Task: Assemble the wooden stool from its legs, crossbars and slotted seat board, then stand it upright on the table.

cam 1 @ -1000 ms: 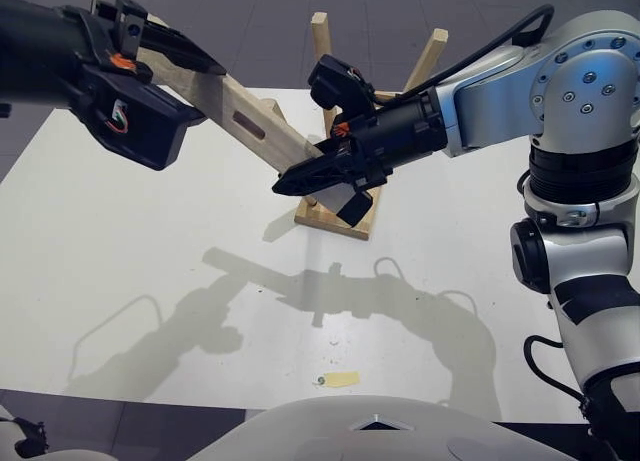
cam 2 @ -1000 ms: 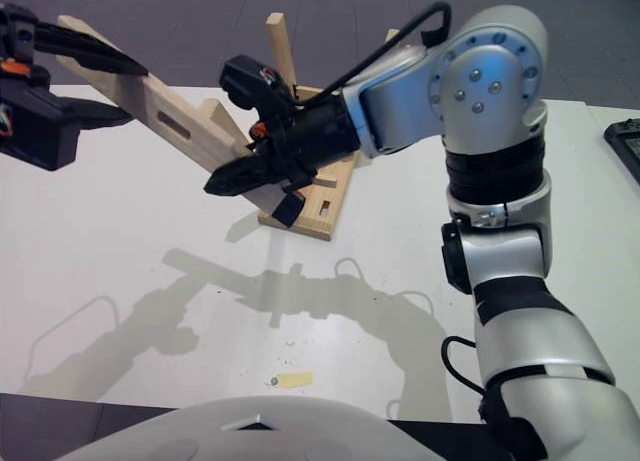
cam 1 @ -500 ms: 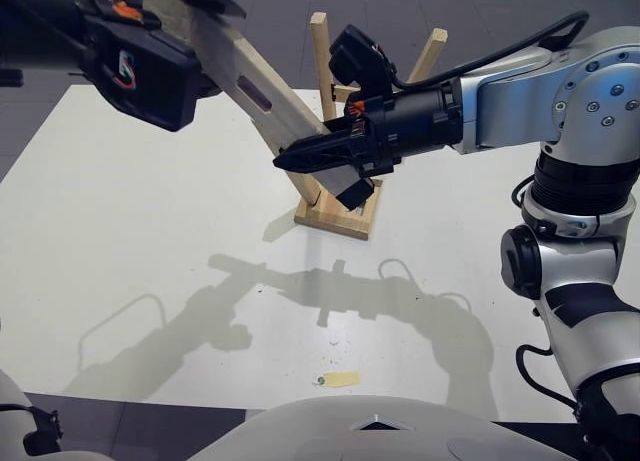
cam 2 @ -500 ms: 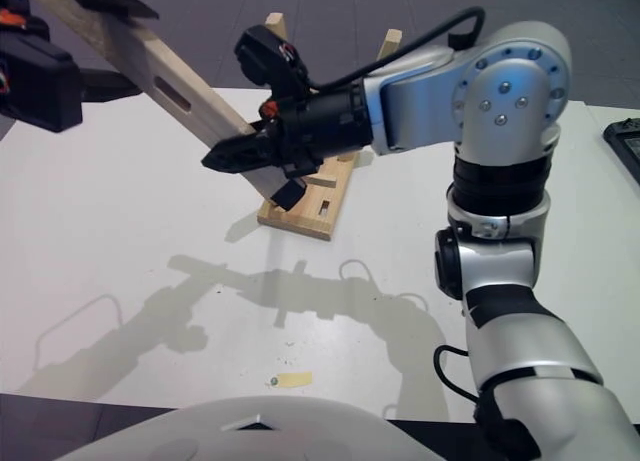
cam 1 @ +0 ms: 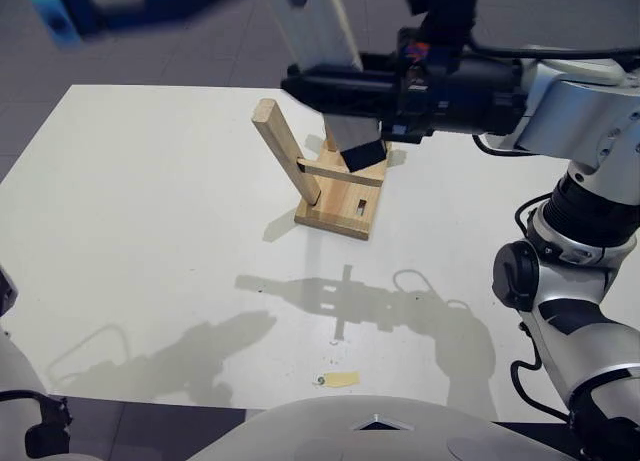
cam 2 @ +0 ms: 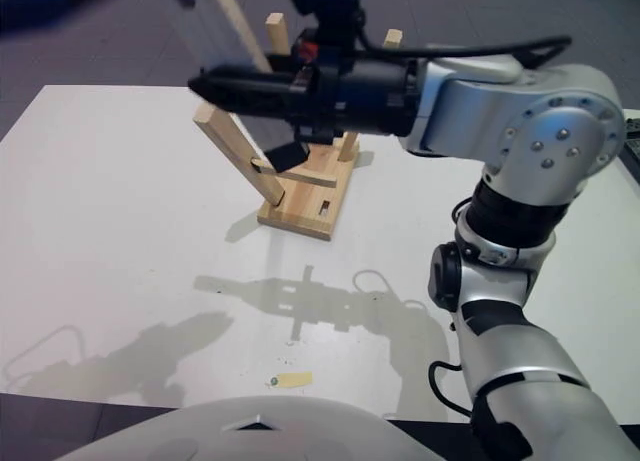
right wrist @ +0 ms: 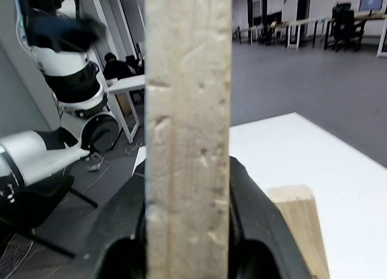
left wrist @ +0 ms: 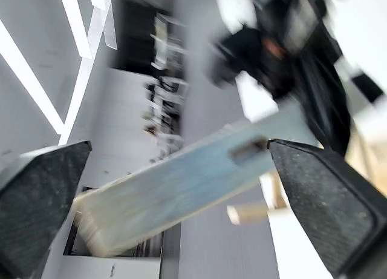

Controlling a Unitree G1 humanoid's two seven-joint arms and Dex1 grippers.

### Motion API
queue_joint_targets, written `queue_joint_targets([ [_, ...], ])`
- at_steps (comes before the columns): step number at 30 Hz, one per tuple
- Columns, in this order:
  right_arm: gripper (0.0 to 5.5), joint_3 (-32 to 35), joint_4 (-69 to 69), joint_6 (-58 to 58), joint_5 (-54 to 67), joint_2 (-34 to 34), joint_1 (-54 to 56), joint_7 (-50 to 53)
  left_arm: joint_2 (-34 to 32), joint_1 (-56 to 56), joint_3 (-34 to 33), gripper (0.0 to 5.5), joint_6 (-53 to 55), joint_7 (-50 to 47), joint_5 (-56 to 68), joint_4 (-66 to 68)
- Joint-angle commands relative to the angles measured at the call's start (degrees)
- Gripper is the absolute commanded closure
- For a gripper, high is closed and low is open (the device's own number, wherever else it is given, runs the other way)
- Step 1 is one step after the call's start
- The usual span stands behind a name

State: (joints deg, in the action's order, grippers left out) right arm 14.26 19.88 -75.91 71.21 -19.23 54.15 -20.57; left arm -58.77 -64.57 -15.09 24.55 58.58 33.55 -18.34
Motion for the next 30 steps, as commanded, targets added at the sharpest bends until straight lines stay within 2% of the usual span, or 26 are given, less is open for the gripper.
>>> queue_joint_targets([
  [1, 4.48, 5.4, 5.2, 12.7, -2.3, 1.9, -3.3, 2.9, 8.5, 2.9, -6.9, 0.10, 13.8, -20.2, 5.8, 1.5],
  [4, 4.48, 4.6, 7.4, 21.3, -8.4, 2.2, -5.6, 4.2, 15.8, 10.5, -7.6, 0.10, 21.3, -31.8, 9.3, -3.8],
  [8, 4.48, -2.0, 10.0, 34.1, -22.2, 2.8, -8.6, 3.7, 28.8, 16.0, -4.4, 0.10, 29.5, -46.9, 21.3, -13.7],
  [10, 4.48, -4.5, 9.1, 38.8, -27.3, 3.8, -8.9, 4.3, 33.2, 18.4, -1.6, 0.10, 31.0, -51.5, 26.3, -17.7],
  [13, 4.48, -4.9, 7.1, 42.2, -28.6, 6.2, -9.2, 5.3, 39.1, 20.6, 0.8, 0.10, 29.3, -55.9, 32.3, -19.0],
  [17, 4.48, -4.4, 5.6, 42.4, -27.5, 5.6, -8.7, 4.7, 38.7, 23.3, 4.0, 0.10, 27.4, -53.3, 31.7, -20.0],
  [24, 4.48, -0.3, 4.9, 35.7, -15.8, 1.4, -7.9, 3.1, 31.1, 24.1, 12.1, 0.10, 22.0, -39.9, 18.3, -14.5],
  [29, 4.48, 0.3, 4.2, 34.7, -12.3, 0.0, -7.3, 3.8, 34.6, 23.2, 17.1, 0.10, 21.1, -41.2, 13.0, -12.3],
  [30, 4.48, 0.0, 4.2, 34.9, -12.3, 0.0, -7.4, 4.0, 36.0, 23.3, 18.1, 0.29, 21.5, -42.0, 12.8, -12.5],
])
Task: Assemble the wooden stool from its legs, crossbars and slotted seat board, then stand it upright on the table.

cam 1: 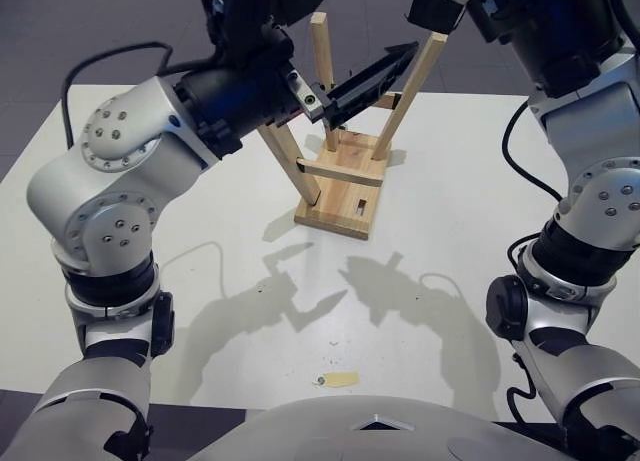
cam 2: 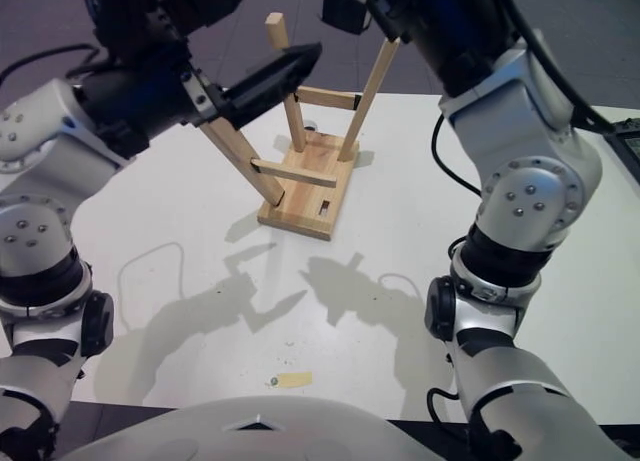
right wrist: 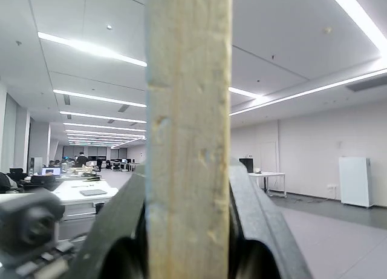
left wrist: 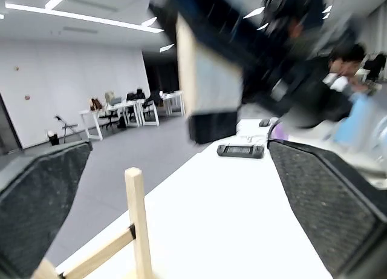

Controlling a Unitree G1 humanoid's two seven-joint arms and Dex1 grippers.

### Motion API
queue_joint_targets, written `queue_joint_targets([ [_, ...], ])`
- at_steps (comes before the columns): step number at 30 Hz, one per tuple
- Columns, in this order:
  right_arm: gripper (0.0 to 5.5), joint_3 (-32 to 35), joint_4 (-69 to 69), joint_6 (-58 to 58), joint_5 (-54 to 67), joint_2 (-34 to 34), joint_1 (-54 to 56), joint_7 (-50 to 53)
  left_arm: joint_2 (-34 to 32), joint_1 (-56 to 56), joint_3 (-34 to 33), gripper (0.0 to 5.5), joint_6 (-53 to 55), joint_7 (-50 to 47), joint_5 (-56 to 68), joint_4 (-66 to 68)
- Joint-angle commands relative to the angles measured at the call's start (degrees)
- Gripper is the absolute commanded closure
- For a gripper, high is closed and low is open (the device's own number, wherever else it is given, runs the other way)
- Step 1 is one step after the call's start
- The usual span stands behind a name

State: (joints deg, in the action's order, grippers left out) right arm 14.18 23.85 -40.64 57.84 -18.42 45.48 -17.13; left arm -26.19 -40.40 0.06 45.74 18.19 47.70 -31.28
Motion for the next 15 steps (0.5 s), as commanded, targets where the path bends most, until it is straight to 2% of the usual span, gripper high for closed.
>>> queue_joint_targets([
  [1, 4.48, -0.3, 0.3, -0.2, 1.0, -0.8, 1.2, 0.7, 4.5, -0.6, 3.9, 0.40, 0.7, -2.1, -1.4, 0.1],
  [4, 4.48, -1.4, 0.3, 0.2, 0.8, -0.5, 1.3, 0.7, 7.5, 0.2, 4.2, 1.03, 1.0, -2.9, 0.5, -0.9],
  [12, 4.48, -3.5, 0.3, 0.2, -0.2, -1.2, 0.9, 0.0, 12.5, -1.7, -1.3, 2.50, 2.4, -7.9, 7.0, 2.0],
  [15, 4.48, -3.9, 0.2, 0.5, -0.7, -1.1, 0.8, 0.0, 13.0, -2.2, -0.4, 2.79, 3.0, -9.3, 6.1, 3.0],
])
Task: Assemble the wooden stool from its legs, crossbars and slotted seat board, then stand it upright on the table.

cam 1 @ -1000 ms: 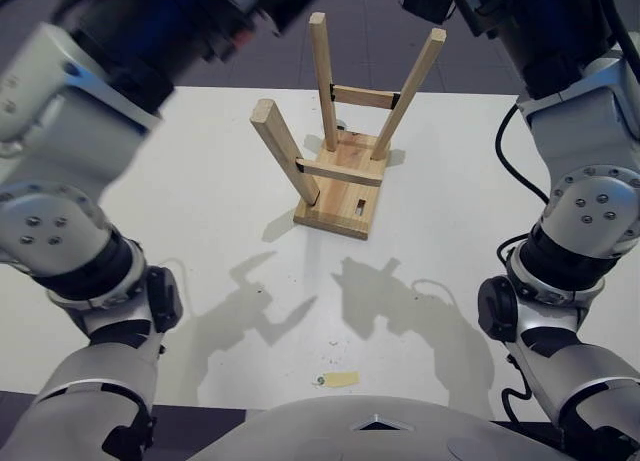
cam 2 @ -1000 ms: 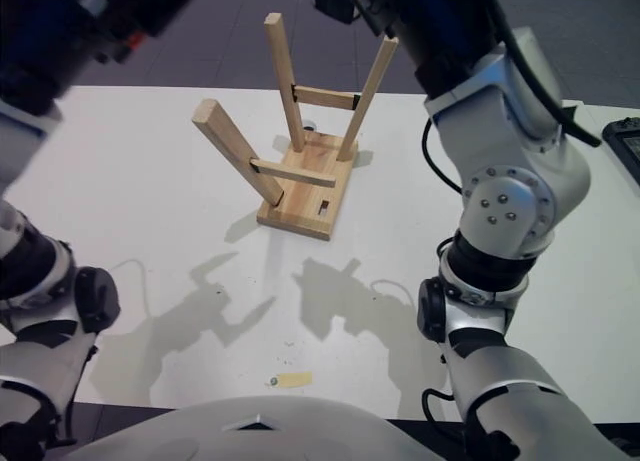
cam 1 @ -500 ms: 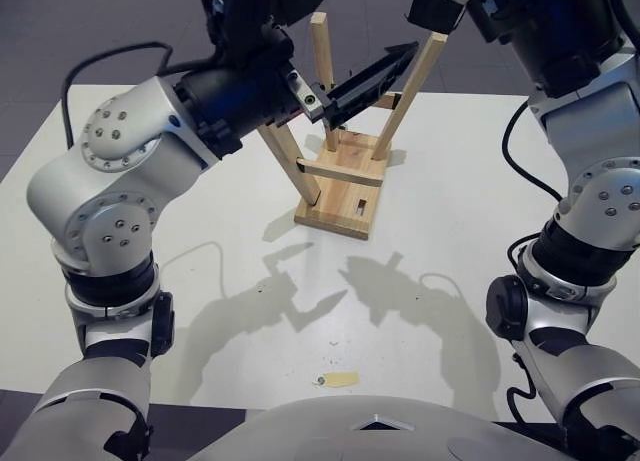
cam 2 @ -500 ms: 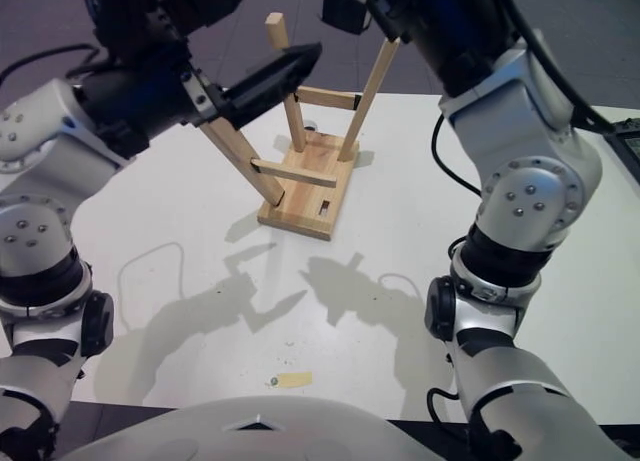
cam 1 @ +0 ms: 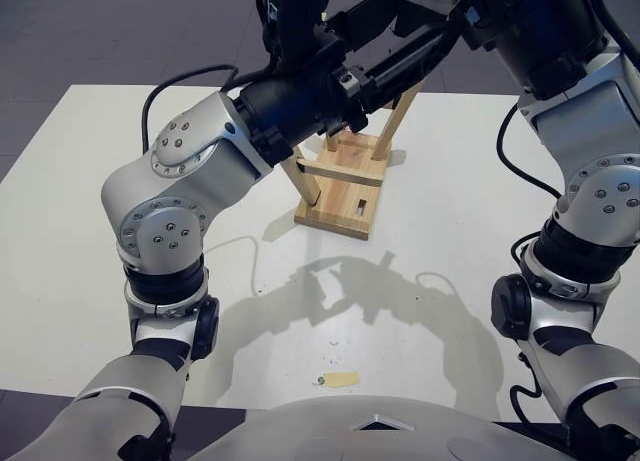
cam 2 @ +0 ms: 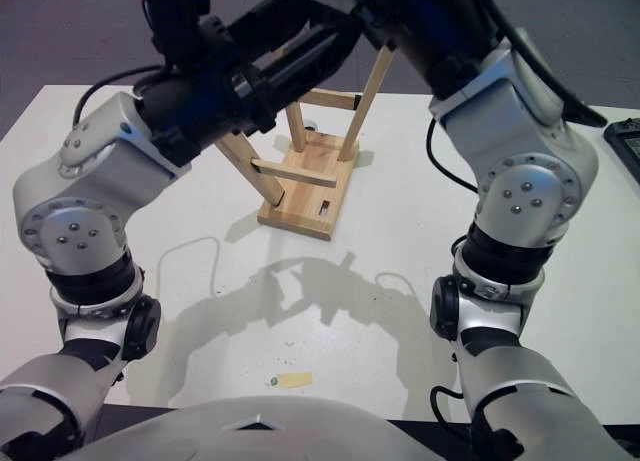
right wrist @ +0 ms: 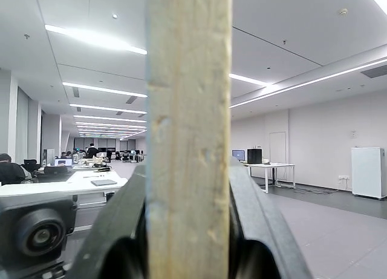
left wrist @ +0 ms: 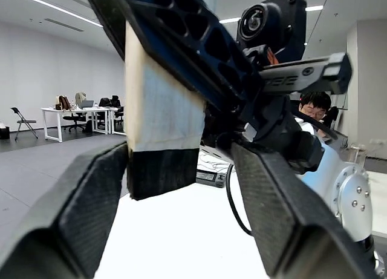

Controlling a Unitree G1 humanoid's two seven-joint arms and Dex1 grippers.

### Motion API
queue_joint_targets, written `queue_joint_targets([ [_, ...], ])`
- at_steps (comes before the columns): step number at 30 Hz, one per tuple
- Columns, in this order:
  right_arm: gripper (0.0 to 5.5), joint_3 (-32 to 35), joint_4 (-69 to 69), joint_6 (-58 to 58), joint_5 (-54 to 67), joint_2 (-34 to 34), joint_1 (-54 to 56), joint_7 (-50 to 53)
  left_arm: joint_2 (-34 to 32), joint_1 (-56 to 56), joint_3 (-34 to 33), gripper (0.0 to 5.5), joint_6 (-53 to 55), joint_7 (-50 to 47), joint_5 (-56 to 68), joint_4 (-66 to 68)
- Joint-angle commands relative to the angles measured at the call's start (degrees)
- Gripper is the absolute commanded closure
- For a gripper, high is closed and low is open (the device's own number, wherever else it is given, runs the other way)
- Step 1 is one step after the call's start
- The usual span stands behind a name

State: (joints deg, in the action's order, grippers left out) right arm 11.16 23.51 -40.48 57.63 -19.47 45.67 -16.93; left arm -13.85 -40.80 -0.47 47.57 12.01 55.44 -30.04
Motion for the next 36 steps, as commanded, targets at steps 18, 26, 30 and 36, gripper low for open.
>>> queue_joint_targets([
  [18, 4.48, -1.5, 1.5, 1.8, -0.6, 1.5, -0.2, 0.3, 0.4, -4.1, 5.4, 3.52, 3.7, -5.5, -11.4, 7.2],
  [26, 4.48, -1.6, 1.8, 2.2, -0.4, 1.9, -0.7, -0.1, 0.9, -4.1, 5.6, 4.13, 3.8, -4.3, -12.7, 7.5],
  [30, 4.48, -2.6, 1.4, 3.1, -2.9, 1.4, -0.9, -1.1, 0.7, -3.4, 5.6, 4.27, 4.4, -3.9, -12.4, 6.4],
  [36, 4.48, -2.9, 0.4, 4.3, -5.2, 1.5, -0.2, -1.5, 2.3, -2.2, 2.6, 3.38, 5.4, -5.5, -9.9, 2.8],
])
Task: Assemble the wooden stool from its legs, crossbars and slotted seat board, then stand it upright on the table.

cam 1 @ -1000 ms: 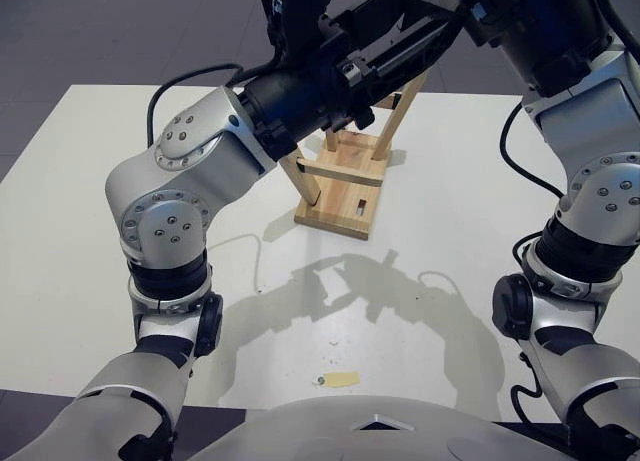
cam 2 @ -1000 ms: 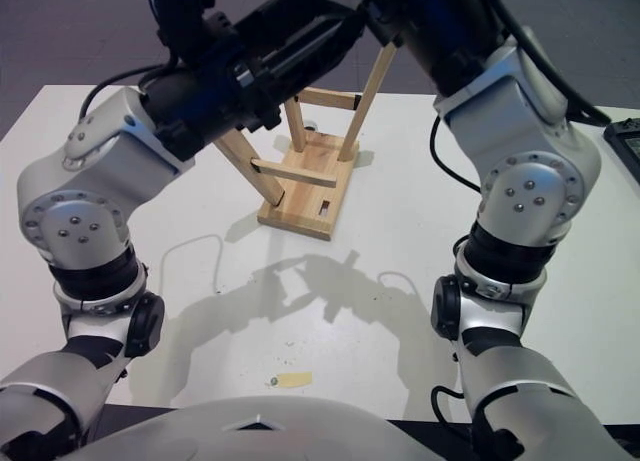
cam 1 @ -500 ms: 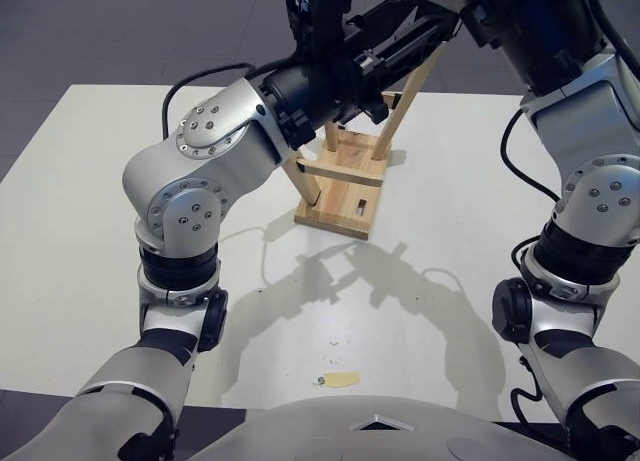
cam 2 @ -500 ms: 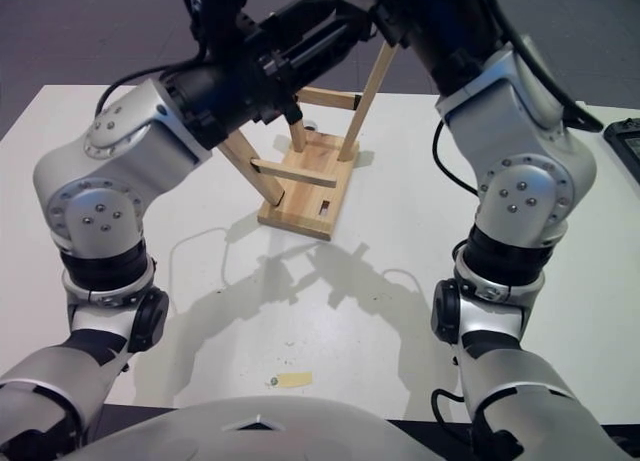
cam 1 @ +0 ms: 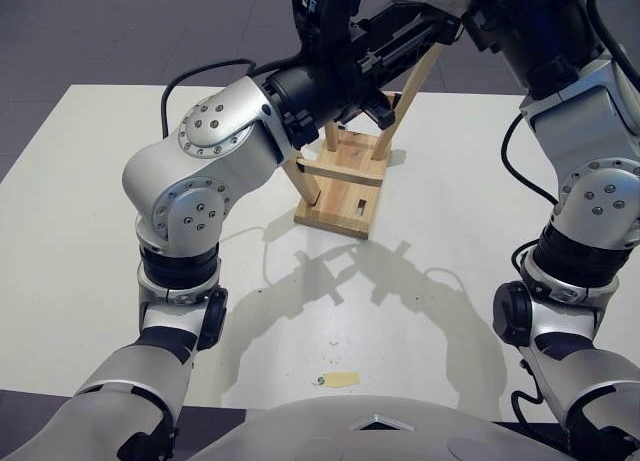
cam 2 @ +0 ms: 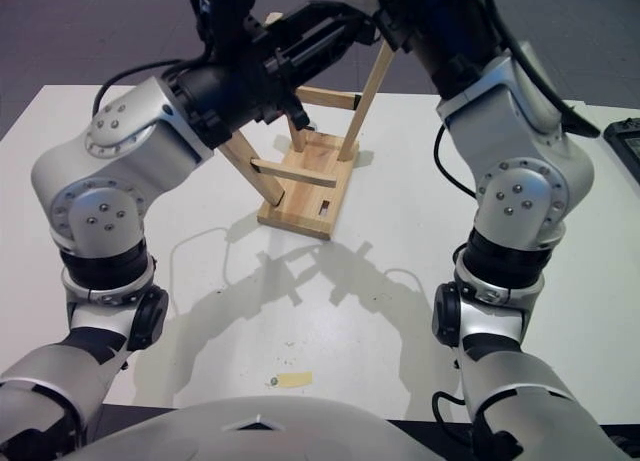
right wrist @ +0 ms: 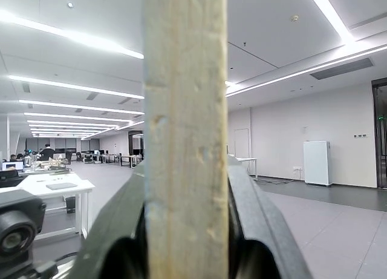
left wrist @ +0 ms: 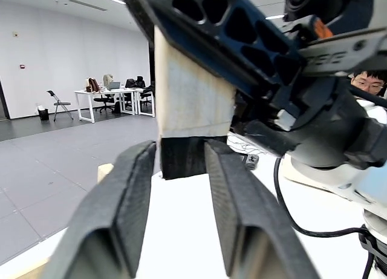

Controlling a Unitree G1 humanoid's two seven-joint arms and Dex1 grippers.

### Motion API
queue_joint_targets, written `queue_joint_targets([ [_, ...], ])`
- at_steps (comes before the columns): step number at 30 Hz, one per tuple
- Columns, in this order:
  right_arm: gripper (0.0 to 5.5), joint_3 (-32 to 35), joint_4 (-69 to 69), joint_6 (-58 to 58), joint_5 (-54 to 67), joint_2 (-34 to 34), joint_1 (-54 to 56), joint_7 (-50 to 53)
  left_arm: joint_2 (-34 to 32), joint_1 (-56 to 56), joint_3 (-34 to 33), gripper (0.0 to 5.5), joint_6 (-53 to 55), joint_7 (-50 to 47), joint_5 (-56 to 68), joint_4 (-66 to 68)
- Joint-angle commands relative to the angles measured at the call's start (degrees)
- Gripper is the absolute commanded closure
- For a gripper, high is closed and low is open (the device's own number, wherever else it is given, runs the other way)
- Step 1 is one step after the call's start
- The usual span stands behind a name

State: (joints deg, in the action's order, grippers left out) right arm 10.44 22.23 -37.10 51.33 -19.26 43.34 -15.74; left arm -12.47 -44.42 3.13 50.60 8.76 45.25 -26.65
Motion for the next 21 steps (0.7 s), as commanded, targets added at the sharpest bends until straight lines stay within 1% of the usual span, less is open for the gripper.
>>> queue_joint_targets([
  [1, 4.48, -2.3, 1.6, 1.5, 0.6, 1.5, 2.2, -2.8, 1.2, 1.4, -1.4, 3.16, 2.8, -2.6, 0.9, -1.3],
  [6, 4.48, -2.6, 1.7, 4.7, -1.4, 3.0, 1.9, -2.6, 1.2, 2.0, -1.8, 2.30, 4.0, -3.2, 2.1, -4.3],
  [13, 4.48, -2.1, 0.5, 8.2, -4.0, 4.0, 1.3, -2.6, 0.0, 2.1, -0.8, 1.10, 4.3, -1.3, 3.4, -7.8],
  [19, 4.48, -1.5, 0.0, 8.4, -2.5, 4.6, 1.5, -2.8, 1.1, 1.4, -0.7, 0.12, 3.7, -3.2, 0.8, -5.4],
  [21, 4.48, -1.6, 0.1, 8.2, -2.3, 4.7, 1.2, -2.7, 1.5, 0.9, -0.5, 0.10, 3.0, -4.1, -0.9, -4.4],
])
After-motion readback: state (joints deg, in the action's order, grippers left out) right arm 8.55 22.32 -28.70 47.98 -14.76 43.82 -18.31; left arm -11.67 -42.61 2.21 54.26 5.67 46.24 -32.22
